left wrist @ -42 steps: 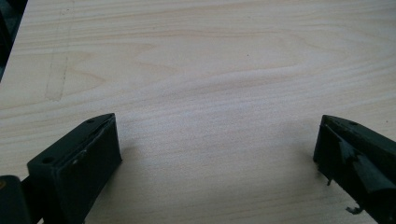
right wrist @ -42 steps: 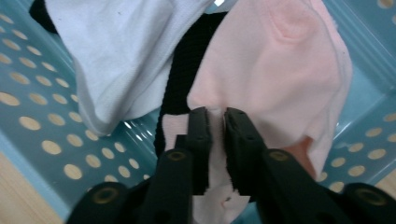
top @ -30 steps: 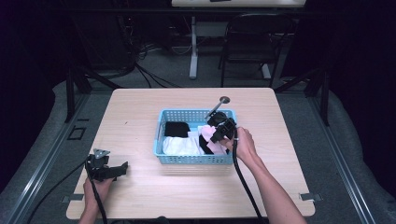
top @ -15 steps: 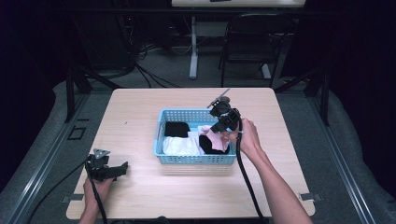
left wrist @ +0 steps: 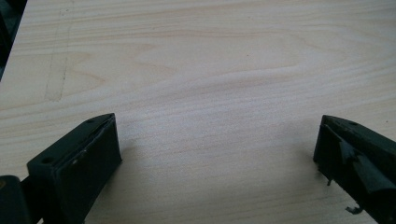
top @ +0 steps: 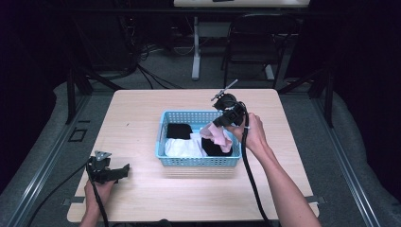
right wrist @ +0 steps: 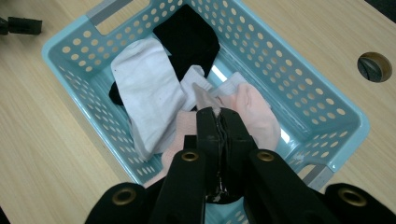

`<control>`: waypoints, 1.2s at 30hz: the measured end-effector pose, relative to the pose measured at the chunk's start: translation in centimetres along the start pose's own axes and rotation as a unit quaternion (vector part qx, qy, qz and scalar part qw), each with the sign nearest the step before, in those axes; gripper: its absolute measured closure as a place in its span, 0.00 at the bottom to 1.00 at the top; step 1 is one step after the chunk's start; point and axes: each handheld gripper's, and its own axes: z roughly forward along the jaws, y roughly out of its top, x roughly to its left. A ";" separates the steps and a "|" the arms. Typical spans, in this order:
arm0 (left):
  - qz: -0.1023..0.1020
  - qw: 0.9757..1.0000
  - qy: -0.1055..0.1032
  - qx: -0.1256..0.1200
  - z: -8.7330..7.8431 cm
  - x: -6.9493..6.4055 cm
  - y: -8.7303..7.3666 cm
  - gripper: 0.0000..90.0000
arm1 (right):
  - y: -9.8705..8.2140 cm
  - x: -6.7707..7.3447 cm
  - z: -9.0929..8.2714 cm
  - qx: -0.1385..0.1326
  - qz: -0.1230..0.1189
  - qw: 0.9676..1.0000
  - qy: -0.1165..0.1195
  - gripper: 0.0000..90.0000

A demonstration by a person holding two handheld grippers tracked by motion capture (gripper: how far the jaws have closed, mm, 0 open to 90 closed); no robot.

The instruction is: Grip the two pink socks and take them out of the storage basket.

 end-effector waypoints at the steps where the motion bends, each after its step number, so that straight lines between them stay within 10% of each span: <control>1: 0.000 1.000 0.000 0.000 0.0 0.0 0.0 0.01 | 0.1 0.0 -0.1 0.000 -0.002 1.000 -0.002 0.98; 36: 0.000 1.000 0.000 0.000 0.0 0.0 0.0 0.01 | 2.8 -0.4 -6.2 0.012 -0.019 1.000 -0.010 0.98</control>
